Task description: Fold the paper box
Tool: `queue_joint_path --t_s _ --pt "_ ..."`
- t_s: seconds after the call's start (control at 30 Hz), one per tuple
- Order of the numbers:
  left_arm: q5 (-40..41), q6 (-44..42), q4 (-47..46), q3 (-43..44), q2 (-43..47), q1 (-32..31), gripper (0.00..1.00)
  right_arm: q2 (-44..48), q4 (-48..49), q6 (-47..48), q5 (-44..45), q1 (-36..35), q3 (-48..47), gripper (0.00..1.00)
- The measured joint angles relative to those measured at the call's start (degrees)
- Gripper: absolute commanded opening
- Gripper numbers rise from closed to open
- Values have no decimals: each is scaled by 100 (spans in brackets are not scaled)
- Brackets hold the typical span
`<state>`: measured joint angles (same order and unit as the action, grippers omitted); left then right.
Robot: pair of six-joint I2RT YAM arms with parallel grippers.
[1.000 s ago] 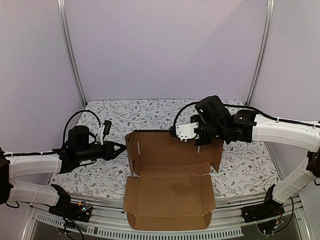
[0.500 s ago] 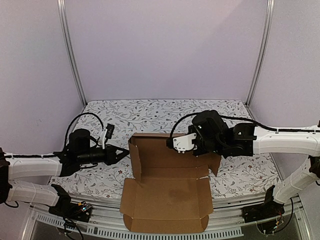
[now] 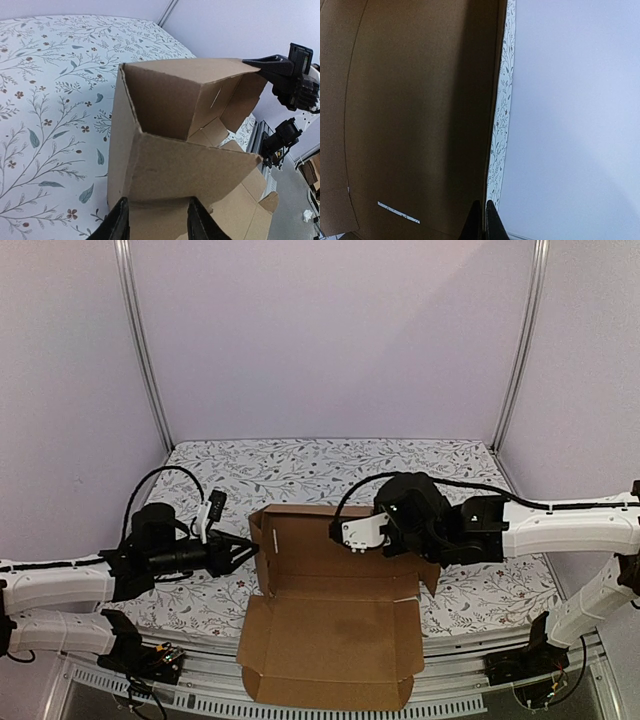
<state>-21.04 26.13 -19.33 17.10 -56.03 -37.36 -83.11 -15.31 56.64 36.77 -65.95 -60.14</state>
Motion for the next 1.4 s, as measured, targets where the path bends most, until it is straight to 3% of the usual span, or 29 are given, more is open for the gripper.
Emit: queue_joint_path --t_s 1.4 --pt "1585 -627 57 442 -1038 -883 49 -407 181 -275 1478 -892 225 0"
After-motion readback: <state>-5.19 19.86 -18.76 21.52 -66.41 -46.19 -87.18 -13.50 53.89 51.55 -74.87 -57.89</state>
